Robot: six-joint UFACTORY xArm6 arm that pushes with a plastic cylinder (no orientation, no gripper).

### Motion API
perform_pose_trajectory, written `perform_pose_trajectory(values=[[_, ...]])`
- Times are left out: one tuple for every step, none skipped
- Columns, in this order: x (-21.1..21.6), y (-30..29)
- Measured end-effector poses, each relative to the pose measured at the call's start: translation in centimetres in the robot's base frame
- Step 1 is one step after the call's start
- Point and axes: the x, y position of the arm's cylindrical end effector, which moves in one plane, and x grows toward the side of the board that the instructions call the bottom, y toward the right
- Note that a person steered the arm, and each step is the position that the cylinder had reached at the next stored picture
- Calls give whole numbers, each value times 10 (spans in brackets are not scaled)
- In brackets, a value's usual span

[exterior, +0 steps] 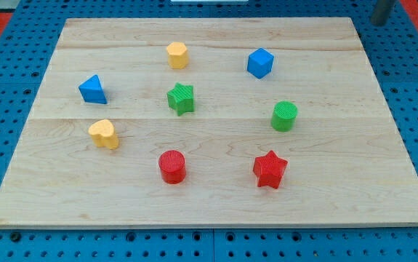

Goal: Move blue cube towards top right

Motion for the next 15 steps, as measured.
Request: perform_pose_trajectory(values=[[6,-1],[23,11],[74,-12],[139,-74],[144,-92],[144,-94],[144,-103],[144,-104],[148,-117],[162,-128],[158,-178],[141,-221],[148,-231],[150,-231],[154,-231]])
